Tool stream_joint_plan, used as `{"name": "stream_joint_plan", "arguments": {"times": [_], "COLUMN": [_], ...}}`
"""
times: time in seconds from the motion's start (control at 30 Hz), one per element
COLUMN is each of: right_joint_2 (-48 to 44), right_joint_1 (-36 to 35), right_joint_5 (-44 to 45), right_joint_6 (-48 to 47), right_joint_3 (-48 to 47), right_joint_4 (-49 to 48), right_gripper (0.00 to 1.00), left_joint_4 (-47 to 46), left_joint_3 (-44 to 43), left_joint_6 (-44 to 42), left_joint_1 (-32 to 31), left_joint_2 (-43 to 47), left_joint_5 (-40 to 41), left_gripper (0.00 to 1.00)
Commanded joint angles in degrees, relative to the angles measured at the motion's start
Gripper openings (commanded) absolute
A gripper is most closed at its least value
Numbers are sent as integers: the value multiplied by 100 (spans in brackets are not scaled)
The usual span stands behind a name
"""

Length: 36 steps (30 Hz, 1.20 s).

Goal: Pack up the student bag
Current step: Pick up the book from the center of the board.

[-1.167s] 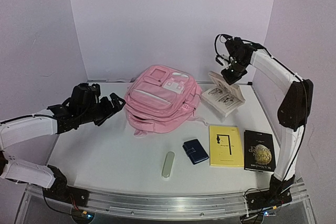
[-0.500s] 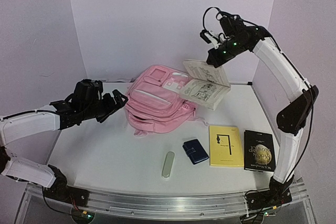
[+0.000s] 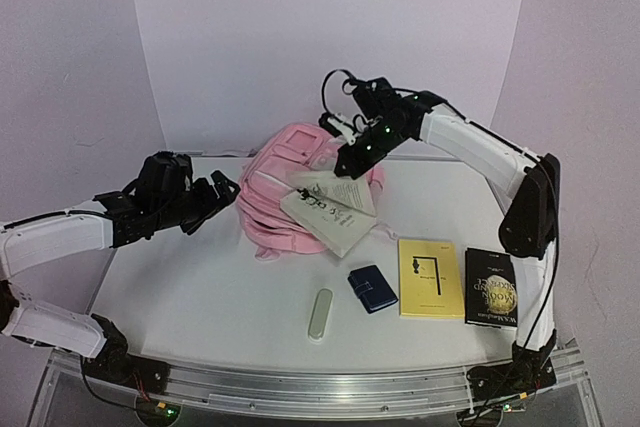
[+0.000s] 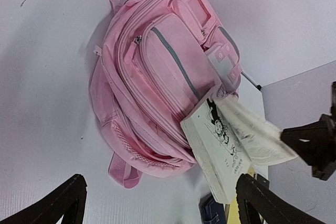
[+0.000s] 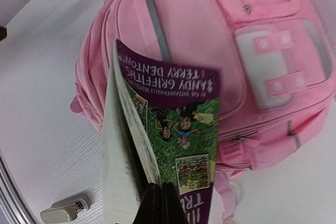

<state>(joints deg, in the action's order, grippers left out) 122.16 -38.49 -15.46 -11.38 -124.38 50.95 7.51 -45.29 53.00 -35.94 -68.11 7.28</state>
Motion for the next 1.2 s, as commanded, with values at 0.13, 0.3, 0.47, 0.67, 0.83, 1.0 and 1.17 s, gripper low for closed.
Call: {"name": "stream_joint_plan", "arguments": {"times": [0.13, 0.3, 0.47, 0.67, 0.83, 1.0, 1.17], "right_joint_2": [563, 823, 938, 839, 735, 788, 824], "right_joint_1": [-221, -263, -287, -300, -300, -300, -301], "right_joint_5": [-720, -913, -1146, -1372, -1301, -1352, -1479], "right_joint_6": [362, 495, 616, 769, 792, 819, 859], "right_joint_3": [250, 309, 470, 478, 389, 450, 572], "right_joint_4": [-714, -762, -857, -977, -1008, -1024, -1079], "right_gripper": [0, 3, 0, 0, 0, 0, 0], "left_joint_4": [-1082, -1877, -3006, -4022, -4316, -4567, -4909], "left_joint_3": [244, 347, 316, -39, -444, -861, -1056], "left_joint_6": [67, 187, 132, 86, 187, 265, 415], "left_joint_1": [16, 19, 9, 2, -7, -2, -2], "left_joint_2": [-436, -983, -1616, -2427, -3122, -3751, -4189], "left_joint_5": [-649, -1237, -1864, -2613, -2818, -3101, -3135], "left_gripper": [100, 98, 92, 74, 71, 72, 71]}}
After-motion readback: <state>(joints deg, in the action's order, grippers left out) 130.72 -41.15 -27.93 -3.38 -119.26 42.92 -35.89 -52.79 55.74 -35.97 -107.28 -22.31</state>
